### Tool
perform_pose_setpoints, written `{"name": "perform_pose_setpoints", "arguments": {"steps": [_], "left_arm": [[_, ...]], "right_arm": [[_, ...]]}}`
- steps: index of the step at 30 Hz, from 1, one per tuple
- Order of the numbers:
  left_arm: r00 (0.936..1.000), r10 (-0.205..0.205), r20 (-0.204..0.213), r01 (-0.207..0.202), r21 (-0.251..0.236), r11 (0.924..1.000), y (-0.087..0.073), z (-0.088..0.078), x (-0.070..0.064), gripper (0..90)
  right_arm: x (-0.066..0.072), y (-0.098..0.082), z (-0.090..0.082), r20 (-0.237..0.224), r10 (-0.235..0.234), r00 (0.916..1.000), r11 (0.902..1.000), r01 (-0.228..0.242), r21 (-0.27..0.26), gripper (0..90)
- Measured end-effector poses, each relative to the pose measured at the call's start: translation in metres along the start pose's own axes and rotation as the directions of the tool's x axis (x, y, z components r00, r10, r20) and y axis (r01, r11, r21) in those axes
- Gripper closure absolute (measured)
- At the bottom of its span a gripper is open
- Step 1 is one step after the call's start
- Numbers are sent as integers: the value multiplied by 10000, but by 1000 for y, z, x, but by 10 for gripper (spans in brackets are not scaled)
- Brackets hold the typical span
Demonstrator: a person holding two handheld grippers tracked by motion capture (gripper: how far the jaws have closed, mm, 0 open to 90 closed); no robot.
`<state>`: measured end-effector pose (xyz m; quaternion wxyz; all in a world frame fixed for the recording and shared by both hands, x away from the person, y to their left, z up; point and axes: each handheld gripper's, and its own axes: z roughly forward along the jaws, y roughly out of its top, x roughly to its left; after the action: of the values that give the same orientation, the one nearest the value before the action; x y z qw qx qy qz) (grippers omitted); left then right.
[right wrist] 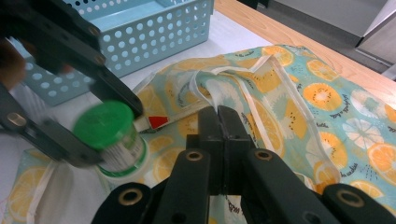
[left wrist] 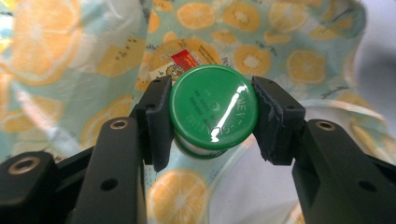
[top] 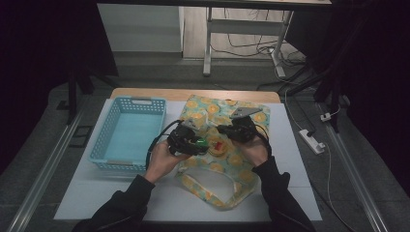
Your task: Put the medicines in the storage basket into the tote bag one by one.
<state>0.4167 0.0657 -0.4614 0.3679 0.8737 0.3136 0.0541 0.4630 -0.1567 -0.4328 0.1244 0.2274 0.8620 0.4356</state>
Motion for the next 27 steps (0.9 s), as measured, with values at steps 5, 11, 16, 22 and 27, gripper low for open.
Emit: {"name": "perform_pose_setpoints", "arguments": {"steps": [5, 11, 16, 22, 27], "left_arm": [[9998, -67, -211, 71, 187, 9998, 4, 11, 6, 518], [9975, -274, -656, 294, 303, 9991, 8, 19, 13, 517], [9951, -522, -834, 552, 335, 9979, 9, 24, 22, 517], [9899, -783, -1180, 837, 415, 9956, 9, 33, 32, 517], [9878, -859, -1297, 907, 313, 9954, 7, 38, 38, 517]], "right_arm": [[2, 1, -1, -34, -71, 10000, 10000, 71, -26, 900], [4, 2, 0, -73, -120, 9999, 9999, 120, -29, 900], [5, 3, 0, -101, -157, 9998, 9999, 157, -24, 900], [5, 2, 2, -110, -163, 9998, 9999, 164, 39, 900], [4, 1, 2, -94, -141, 9999, 9999, 142, 65, 900]]}}
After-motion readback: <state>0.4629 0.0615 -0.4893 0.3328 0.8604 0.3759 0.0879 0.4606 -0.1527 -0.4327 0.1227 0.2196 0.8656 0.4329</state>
